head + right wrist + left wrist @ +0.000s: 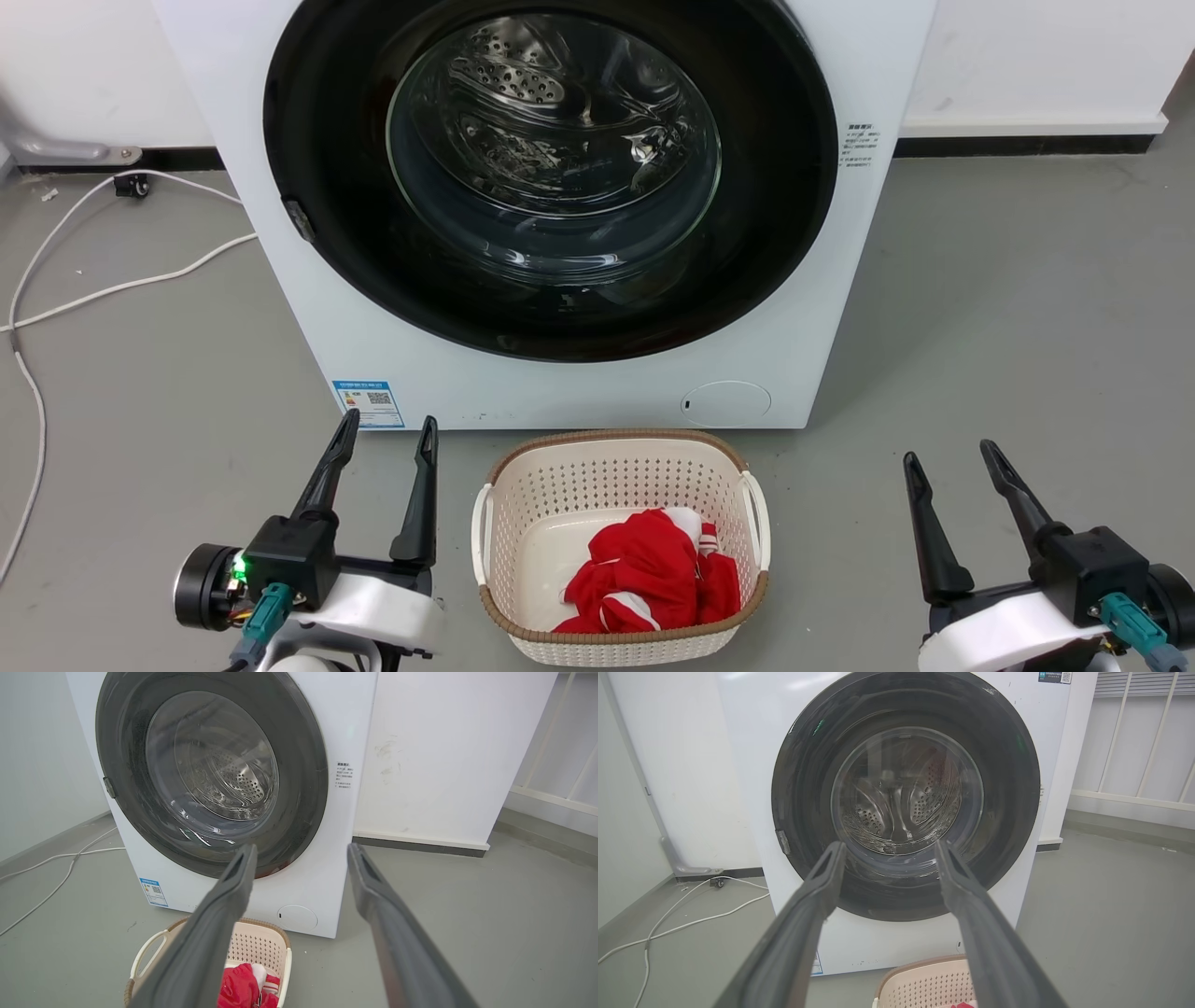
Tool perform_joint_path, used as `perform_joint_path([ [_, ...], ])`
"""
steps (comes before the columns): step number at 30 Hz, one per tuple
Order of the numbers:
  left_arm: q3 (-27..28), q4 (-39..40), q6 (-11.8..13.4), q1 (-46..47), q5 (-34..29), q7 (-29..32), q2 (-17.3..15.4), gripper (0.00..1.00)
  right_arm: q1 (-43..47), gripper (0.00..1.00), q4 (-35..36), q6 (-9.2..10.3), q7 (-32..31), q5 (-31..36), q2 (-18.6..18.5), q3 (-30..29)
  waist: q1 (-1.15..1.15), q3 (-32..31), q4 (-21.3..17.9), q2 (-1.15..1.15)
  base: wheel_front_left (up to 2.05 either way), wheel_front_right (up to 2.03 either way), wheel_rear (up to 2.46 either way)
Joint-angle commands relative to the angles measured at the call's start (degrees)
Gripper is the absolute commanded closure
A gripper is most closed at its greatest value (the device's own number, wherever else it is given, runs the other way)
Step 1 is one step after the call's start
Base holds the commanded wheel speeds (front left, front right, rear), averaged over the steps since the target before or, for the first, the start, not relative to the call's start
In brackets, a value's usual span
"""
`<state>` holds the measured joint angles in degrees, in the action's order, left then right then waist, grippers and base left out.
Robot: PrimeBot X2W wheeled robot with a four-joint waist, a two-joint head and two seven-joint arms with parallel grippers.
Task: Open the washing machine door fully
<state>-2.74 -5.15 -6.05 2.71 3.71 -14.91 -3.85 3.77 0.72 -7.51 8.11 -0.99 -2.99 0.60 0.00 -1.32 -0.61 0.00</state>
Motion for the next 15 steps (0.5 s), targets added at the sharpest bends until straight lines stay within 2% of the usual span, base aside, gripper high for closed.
perform_joint_path([
  [1, 0.1, -0.1, -0.1, -0.3, 0.0, -0.4, 0.0, 0.0, 0.2, 0.0, -0.2, 0.04, 0.3, -0.1, 0.2, 0.1, 0.0, 0.0, 0.0, 0.0, 0.0, 0.0, 0.0],
  [6, 0.3, -0.1, -0.3, -0.3, -0.4, -0.4, 0.1, 0.0, 0.0, 0.0, -0.7, 0.04, 0.3, -0.7, 0.2, 0.2, 0.0, 0.1, 0.0, 0.0, 0.0, 0.0, 0.0],
  [7, 0.3, -0.1, -0.3, -0.3, -0.4, -0.4, 0.1, 0.0, 0.0, 0.15, -0.8, 0.04, 0.3, -1.6, 0.2, 0.1, 0.0, 0.1, -0.1, 0.0, 0.0, 0.0, 0.0],
  [8, 0.3, -0.1, -0.3, -0.3, -0.5, -0.4, 0.1, 0.0, 0.0, 0.66, -1.0, 0.04, 0.3, -1.8, 0.2, 0.2, 0.0, 0.1, -0.1, 0.0, 0.0, 0.0, 0.0],
  [9, 0.3, -0.1, -0.3, -0.3, -0.5, -0.4, 0.1, 0.0, -0.1, 0.93, -1.1, 0.04, 0.3, -1.9, 0.2, 0.2, 0.0, 0.2, -0.1, 0.0, 0.0, 0.0, 0.0],
  [10, 0.3, -0.1, -0.3, -0.3, -0.6, -0.4, 0.2, 0.0, -0.1, 1.0, -1.2, 0.04, 0.1, -2.1, 0.2, 0.3, 0.0, 0.2, -0.1, 0.0, 0.0, 0.0, 0.0],
  [15, 0.3, 0.0, -0.4, -0.1, -0.7, -0.4, 0.2, 0.0, -0.3, 1.0, -1.7, 0.04, 0.1, -3.7, 0.2, 0.7, 0.0, 0.2, -0.1, 0.0, 0.0, 0.0, 0.0],
])
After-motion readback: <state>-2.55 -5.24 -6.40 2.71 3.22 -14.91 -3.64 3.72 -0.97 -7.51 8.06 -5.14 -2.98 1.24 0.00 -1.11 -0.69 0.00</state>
